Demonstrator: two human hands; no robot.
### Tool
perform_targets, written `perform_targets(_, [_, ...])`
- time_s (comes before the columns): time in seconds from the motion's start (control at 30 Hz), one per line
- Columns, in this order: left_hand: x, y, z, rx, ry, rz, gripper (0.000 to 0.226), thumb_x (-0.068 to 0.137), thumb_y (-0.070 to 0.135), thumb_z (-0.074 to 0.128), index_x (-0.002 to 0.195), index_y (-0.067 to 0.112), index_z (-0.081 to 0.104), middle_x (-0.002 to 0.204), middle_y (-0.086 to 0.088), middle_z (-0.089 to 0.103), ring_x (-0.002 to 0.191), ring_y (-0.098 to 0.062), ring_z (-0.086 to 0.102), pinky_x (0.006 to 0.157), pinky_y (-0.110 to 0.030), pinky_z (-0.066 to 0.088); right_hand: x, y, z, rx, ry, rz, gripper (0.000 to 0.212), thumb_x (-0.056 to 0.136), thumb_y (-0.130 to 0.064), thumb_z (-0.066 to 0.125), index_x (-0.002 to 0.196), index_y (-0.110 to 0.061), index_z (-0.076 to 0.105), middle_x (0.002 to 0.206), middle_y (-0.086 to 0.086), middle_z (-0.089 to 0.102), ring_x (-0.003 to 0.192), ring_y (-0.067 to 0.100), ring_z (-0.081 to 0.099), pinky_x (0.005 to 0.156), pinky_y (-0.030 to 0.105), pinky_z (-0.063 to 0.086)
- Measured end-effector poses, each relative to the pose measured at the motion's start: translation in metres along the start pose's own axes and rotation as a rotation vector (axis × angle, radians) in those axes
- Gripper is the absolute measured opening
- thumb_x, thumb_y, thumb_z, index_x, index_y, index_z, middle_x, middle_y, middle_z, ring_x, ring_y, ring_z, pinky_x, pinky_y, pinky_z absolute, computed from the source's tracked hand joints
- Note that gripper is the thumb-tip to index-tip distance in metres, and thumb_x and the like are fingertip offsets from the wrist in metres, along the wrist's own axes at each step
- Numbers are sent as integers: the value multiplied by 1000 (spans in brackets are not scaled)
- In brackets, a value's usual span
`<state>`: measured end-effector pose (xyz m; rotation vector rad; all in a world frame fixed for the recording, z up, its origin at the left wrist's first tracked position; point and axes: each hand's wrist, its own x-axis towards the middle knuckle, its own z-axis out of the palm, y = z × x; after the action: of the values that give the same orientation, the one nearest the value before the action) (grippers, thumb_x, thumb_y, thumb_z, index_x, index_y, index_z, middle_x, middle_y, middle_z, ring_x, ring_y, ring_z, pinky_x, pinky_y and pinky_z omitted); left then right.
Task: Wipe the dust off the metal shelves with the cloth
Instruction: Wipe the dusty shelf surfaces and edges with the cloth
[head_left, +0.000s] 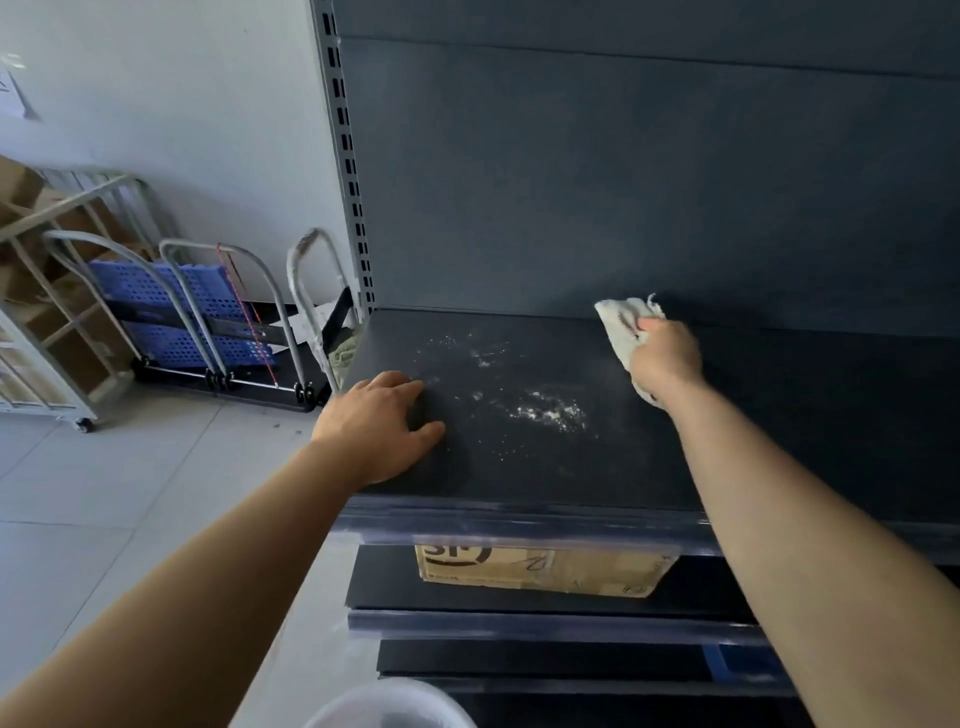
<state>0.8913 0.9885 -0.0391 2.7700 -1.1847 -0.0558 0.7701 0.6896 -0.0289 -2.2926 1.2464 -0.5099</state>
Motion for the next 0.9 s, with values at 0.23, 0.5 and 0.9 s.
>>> perform_targets(0.23, [-29,-7,6,-13,-9,-31,67,82,65,41,137,26,43,144,1,41,132,-26,38,103,-41,38,-73,-43,48,-175,9,-207,49,80,0,50,128,-7,56,130,19,47,117,36,48,98,33,41])
perform_targets(0.5, [-36,-9,8,-67,12,-39,70,84,63,41,142,25,35,151,0,33,136,-26,32,107,-42,33,-112,-79,46,163,-101,-268,45,83,1,47,126,-6,56,134,18,49,120,33,49,97,28,38])
perform_targets(0.9, [-75,-31,11,-143,57,-107,55,89,55,36,124,15,49,138,-6,44,121,-30,47,90,-41,44,-140,-32,28,-135,-35,-118,71,80,7,47,146,-15,32,150,13,26,134,31,32,110,30,31])
